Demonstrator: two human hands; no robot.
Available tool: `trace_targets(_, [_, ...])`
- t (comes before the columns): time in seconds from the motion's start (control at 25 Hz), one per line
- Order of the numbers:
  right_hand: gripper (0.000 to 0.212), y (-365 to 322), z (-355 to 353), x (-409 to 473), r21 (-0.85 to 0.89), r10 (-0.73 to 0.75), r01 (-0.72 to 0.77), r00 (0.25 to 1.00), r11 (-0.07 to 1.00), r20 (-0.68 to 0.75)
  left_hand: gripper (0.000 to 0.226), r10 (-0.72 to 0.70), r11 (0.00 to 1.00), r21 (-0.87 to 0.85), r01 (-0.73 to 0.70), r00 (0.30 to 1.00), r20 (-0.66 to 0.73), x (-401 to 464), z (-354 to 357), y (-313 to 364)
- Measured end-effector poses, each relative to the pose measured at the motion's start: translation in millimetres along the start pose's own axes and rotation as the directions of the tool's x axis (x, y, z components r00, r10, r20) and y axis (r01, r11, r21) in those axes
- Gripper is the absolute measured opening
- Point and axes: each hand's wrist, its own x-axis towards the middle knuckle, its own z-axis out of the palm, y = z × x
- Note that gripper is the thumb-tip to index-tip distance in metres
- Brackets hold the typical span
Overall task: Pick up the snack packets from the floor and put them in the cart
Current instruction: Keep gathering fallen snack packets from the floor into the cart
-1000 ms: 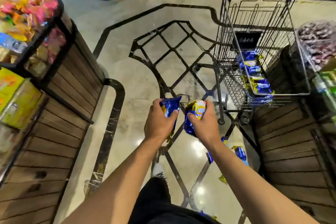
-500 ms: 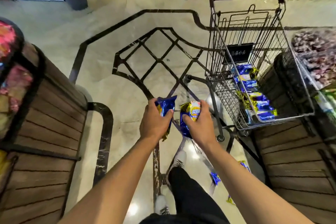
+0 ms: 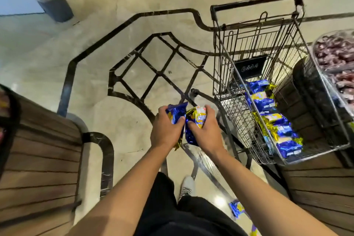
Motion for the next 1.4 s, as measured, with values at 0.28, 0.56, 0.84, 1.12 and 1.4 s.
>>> trace_targets(0.28, [0.084, -22, -7, 119, 0.033, 0.104, -0.1, 0.984, 0.994, -0.145, 0.059, 0.075, 0.997, 0.022, -0.08, 0.985, 0.156, 129, 38, 58])
trace_targets(0.56, [0.081, -42, -28, 212, 0.06, 0.203, -0.194, 0.917, 0.979, -0.344, 0.055, 0.219, 0.969, 0.039, -0.245, 0.918, 0.33, 229, 83, 125])
trace_targets(0.84, [0.079, -32, -95, 274, 0.158, 0.288, -0.24, 0.798, 0.958, -0.53, 0.06, 0.336, 0.906, 0.07, -0.417, 0.81, 0.48, 271, 157, 211])
trace_targets(1.12, [0.076, 24, -190, 326, 0.281, 0.403, -0.29, 0.698, 0.915, -0.592, 0.058, 0.368, 0.859, 0.092, -0.503, 0.733, 0.572, 279, 267, 290])
trace_targets(1.4, [0.077, 75, -253, 362, 0.388, 0.542, -0.379, 0.62, 0.84, -0.567, 0.059, 0.332, 0.842, 0.118, -0.526, 0.679, 0.655, 279, 355, 332])
